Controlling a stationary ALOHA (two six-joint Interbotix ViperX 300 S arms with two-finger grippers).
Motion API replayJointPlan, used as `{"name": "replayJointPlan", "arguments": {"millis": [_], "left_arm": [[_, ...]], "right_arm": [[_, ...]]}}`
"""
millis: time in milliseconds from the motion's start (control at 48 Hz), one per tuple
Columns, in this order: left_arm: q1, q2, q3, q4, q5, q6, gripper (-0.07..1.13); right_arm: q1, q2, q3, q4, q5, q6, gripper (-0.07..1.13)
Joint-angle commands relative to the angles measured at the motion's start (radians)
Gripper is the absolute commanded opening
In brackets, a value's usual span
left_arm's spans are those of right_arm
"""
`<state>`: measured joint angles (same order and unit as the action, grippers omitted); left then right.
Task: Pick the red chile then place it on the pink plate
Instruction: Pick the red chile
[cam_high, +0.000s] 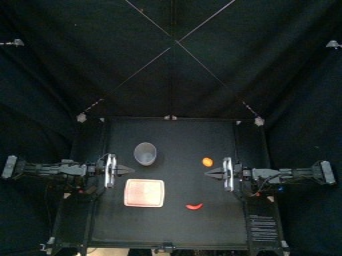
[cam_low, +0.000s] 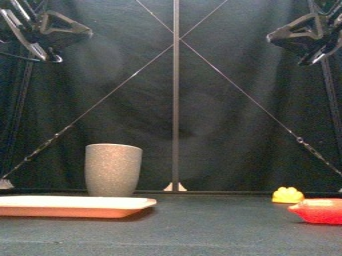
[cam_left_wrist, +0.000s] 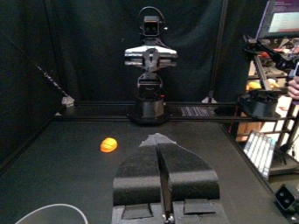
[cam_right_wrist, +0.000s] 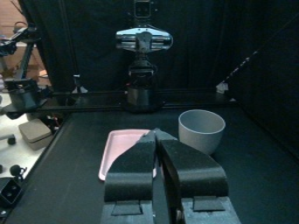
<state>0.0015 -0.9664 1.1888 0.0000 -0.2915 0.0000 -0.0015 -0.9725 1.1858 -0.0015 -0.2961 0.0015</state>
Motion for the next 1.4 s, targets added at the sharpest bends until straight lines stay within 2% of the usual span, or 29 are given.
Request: {"name": "replayJointPlan", "arguments": {"millis": [21, 292, 396, 542, 688, 792, 1146, 1396], "left_arm": [[0.015, 0.005, -0.014, 0.005, -0.006, 0.002, -0.07], [0.015, 0.003, 0.0, 0.008, -0.006, 0.002, -0.02], [0.017, 0.0, 0.005, 0.011, -0.005, 0.003, -0.02], [0.017, -0.002, 0.012, 0.011, -0.005, 0.002, -0.02], [0.017, -0.002, 0.014, 0.011, -0.002, 0.002, -0.02], [0.017, -0.002, 0.014, 0.011, 0.002, 0.002, -0.02], [0.018, -0.003, 0.017, 0.011, 0.003, 0.003, -0.02], [0.02, -0.003, 0.018, 0.011, 0.005, 0.003, -0.02]], "right_arm": [[0.015, 0.049, -0.028, 0.023, 0.0, 0.015, 0.03], [0.207, 0.333, -0.066, 0.123, 0.069, 0.138, 0.09], [0.247, 0.433, -0.091, 0.141, 0.089, 0.173, 0.17], [0.253, 0.545, -0.115, 0.207, 0.095, 0.227, 0.48], [0.273, 0.646, -0.137, 0.247, 0.097, 0.235, 0.86], [0.293, 0.715, -0.156, 0.268, 0.101, 0.235, 1.04], [0.345, 0.899, -0.268, 0.282, 0.225, 0.235, 1.04], [0.344, 0.989, -0.321, 0.281, 0.278, 0.235, 1.03]]}}
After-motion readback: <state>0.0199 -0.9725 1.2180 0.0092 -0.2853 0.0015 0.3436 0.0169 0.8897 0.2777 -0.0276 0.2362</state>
